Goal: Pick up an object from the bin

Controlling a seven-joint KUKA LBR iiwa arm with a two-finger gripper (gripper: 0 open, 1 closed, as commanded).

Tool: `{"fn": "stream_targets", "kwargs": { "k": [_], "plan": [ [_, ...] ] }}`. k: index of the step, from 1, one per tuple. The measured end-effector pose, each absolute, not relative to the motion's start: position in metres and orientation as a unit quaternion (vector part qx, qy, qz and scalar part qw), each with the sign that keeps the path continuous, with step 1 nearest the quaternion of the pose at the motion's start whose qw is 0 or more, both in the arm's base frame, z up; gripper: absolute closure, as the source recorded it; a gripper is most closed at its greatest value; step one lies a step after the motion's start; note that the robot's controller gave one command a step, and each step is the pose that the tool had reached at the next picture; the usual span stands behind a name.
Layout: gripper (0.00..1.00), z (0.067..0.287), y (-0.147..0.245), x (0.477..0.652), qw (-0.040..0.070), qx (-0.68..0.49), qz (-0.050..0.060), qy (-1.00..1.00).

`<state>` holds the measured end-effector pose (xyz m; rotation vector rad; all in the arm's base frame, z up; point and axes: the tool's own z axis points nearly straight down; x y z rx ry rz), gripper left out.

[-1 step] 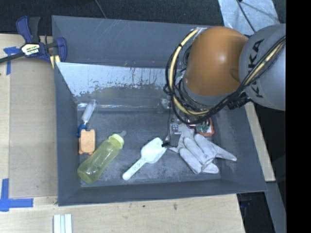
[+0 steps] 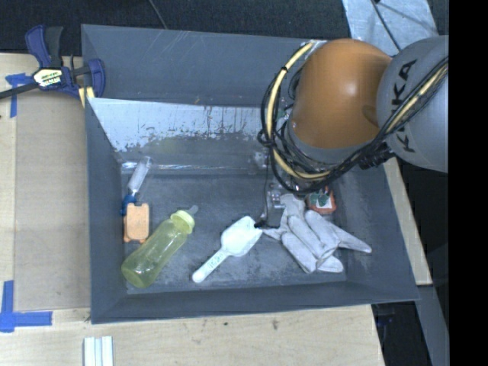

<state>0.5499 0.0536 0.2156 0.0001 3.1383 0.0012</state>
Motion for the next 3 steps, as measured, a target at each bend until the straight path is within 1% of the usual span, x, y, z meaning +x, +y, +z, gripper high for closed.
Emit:
{"fn": "stream_targets", "kwargs": {
  "k": [1, 2, 3],
  "plan": [
    [0.0, 0.148, 0.041, 0.525, 0.003, -0.002, 0.001, 1.0],
    [0.0, 0.121, 0.011, 0.523, -0.001, -0.039, 0.0, 0.999],
    [1.0, 0.091, 0.045, 0.53, 0.0, -0.128, 0.0, 0.992]
  ]
}}
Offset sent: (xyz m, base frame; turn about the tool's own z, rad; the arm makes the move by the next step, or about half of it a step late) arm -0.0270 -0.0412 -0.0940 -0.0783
